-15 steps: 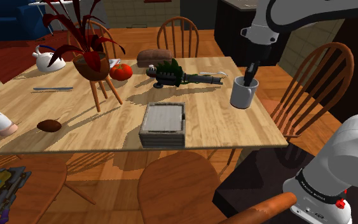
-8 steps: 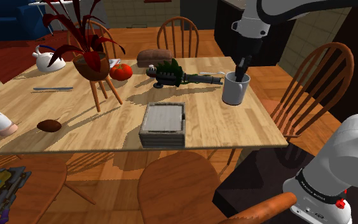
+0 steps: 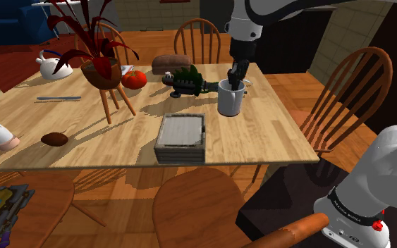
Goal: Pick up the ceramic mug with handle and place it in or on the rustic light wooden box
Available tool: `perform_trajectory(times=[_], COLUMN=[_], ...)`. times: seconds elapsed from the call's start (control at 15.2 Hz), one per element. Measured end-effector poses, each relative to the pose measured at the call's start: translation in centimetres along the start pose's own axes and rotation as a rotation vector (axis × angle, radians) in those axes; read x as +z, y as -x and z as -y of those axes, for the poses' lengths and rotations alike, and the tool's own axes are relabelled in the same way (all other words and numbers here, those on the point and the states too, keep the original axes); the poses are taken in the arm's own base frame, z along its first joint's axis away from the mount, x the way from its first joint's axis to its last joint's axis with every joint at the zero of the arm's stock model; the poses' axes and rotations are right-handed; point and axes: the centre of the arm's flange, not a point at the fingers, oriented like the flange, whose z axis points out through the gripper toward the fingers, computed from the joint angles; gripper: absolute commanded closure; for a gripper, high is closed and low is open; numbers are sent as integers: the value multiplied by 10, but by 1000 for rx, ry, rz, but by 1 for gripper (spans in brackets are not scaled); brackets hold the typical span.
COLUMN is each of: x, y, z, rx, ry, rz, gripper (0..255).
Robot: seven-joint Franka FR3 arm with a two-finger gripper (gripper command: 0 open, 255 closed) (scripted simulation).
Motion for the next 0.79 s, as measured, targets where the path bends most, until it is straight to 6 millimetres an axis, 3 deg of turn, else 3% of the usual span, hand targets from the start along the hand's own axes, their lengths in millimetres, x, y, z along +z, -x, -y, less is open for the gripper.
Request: perform_trajectory(times=[0.79], x=[-4], y=[-133], z=[92], rx=[-1], ry=[1], rz=[0], gripper=[255])
